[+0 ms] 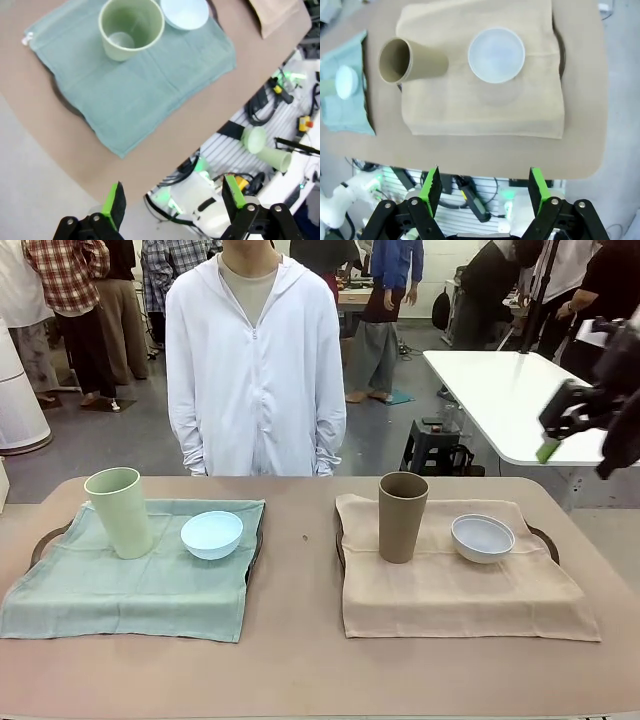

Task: Set up a tray with a mat and arrange the tableware.
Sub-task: Place the Picnic Bowl and Reusable plastic cup back onto the Handle tray in front of the human's position.

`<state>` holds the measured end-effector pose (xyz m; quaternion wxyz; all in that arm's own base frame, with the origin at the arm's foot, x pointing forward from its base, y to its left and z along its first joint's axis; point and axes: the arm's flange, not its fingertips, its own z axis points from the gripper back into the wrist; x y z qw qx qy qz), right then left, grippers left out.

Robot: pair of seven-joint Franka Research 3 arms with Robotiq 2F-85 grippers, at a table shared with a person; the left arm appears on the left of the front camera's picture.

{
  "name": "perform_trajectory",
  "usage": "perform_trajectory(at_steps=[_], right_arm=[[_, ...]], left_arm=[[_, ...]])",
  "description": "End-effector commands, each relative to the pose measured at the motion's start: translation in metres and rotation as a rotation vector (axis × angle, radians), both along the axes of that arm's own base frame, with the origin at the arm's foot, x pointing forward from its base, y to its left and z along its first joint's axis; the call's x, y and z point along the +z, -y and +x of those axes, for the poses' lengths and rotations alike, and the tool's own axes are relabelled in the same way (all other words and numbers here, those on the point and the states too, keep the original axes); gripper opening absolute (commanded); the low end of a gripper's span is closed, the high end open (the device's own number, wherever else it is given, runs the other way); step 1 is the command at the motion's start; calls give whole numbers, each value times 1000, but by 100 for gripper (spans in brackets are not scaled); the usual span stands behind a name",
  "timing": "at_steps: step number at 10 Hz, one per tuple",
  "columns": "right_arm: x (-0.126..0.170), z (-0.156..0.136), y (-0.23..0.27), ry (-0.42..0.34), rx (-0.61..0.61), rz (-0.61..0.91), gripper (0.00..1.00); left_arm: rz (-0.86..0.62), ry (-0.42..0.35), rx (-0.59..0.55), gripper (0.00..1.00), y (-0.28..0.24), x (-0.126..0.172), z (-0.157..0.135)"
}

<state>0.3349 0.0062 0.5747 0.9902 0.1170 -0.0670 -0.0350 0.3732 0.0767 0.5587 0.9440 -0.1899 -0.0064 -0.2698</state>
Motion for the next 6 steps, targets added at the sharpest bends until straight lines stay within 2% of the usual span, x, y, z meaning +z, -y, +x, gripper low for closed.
perform_trajectory(at_steps=[1, 2, 4, 5, 6], right_arm=[[1, 2, -24, 5, -38, -16, 89], [1, 2, -24, 5, -38, -16, 89], [0, 0, -6, 1, -5, -18, 89], [2, -2, 29, 49, -28, 173, 89], [0, -14, 70, 76, -64, 332, 89]], left_arm=[[-10, -33, -35, 100, 8, 1, 11], [0, 0, 0, 100, 0, 0, 0], [2, -30, -13, 100, 6, -6, 6], [-139, 35, 59, 100, -15, 6, 6], [-254, 60, 126, 100, -37, 5, 2]])
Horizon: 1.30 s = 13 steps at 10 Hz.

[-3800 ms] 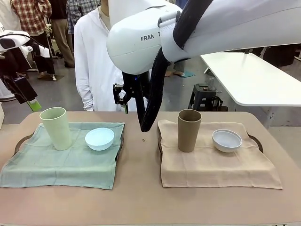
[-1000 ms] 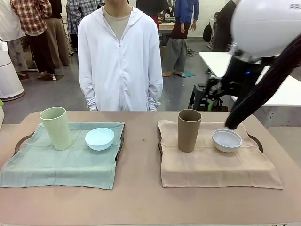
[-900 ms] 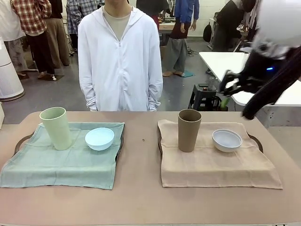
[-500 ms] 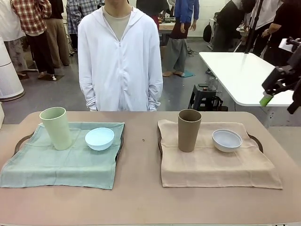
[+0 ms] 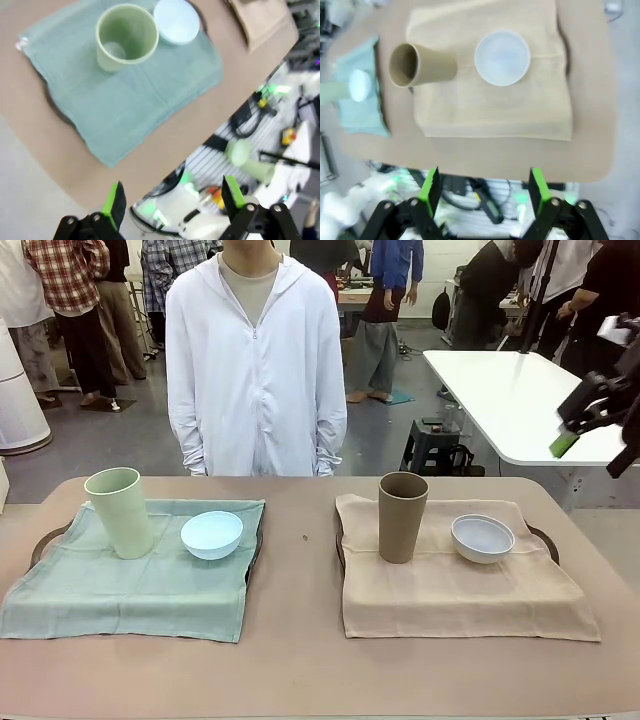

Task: Set up a tray with a mat and arrange the tableware.
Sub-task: Place the Picnic Bowl and Reusable plastic cup back onto the Handle tray in front of the human's position.

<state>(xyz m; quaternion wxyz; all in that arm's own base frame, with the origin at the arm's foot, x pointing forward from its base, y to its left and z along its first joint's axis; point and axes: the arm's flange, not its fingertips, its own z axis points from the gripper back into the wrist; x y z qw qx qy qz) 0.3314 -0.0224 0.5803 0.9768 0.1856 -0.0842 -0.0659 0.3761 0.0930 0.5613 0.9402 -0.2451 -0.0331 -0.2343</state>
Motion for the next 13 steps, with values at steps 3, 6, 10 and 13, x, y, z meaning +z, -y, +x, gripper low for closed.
perform_trajectory(at_steps=[3, 6, 10, 13], right_arm=[[-37, -56, 134, 98, -127, 549, 89], [-70, -92, 193, 168, -215, 793, 89], [-75, -110, 211, 167, -279, 818, 89], [-75, -110, 211, 167, -279, 818, 89]], left_arm=[[-453, 14, 144, 100, -102, -8, -5], [-662, -38, 176, 100, -169, -24, -11], [-669, -39, 195, 100, -179, -36, -26], [-669, -39, 195, 100, -179, -36, -26]])
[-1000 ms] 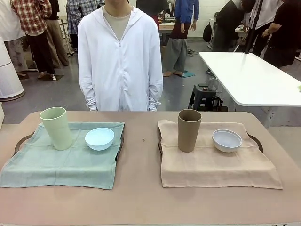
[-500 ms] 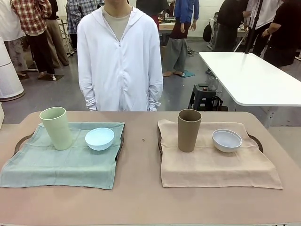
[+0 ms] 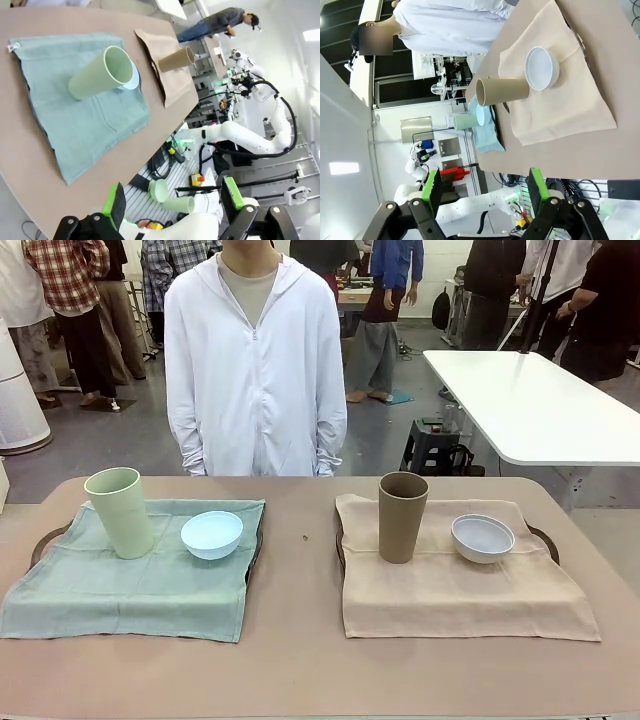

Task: Set up a tray with a mat and arrange the tableware.
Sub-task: Place the Picnic Bowl and Reusable plastic cup back onto the Handle tray in front of the human's position.

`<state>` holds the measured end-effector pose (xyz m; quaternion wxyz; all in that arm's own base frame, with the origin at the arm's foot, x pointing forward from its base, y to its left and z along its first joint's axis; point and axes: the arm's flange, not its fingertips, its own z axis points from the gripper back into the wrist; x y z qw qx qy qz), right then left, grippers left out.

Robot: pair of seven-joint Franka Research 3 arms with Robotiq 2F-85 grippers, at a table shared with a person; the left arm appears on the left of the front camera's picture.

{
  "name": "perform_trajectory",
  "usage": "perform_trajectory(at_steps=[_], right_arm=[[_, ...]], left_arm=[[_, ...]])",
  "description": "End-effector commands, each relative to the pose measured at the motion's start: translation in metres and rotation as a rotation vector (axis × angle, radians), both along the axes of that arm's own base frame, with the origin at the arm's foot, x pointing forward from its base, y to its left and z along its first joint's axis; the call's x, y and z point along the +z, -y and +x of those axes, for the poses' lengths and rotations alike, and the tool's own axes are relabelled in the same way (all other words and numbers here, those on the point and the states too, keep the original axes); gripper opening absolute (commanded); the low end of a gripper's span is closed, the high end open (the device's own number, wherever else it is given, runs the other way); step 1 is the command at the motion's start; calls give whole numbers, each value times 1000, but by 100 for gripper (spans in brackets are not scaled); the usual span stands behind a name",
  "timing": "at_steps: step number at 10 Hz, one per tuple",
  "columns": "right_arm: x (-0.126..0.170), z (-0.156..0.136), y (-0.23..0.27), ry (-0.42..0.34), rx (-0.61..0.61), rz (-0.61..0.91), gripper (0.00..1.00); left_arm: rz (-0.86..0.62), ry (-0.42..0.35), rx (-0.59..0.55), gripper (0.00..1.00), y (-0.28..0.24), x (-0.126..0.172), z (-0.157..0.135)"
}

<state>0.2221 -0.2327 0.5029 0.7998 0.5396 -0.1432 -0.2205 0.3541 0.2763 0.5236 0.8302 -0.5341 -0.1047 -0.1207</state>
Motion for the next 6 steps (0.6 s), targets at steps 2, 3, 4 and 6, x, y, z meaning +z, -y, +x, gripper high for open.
perform_trajectory(at_steps=[2, 3, 4, 6], right_arm=[[2, 0, 0, 35, 6, 12, 89], [2, 0, 0, 35, 6, 12, 89], [2, 0, 0, 35, 6, 12, 89], [2, 0, 0, 35, 6, 12, 89]], left_arm=[[-17, 7, 17, 100, 4, 2, -4], [-17, 7, 17, 100, 4, 2, -4], [-17, 7, 17, 100, 4, 2, -4], [-17, 7, 17, 100, 4, 2, -4]])
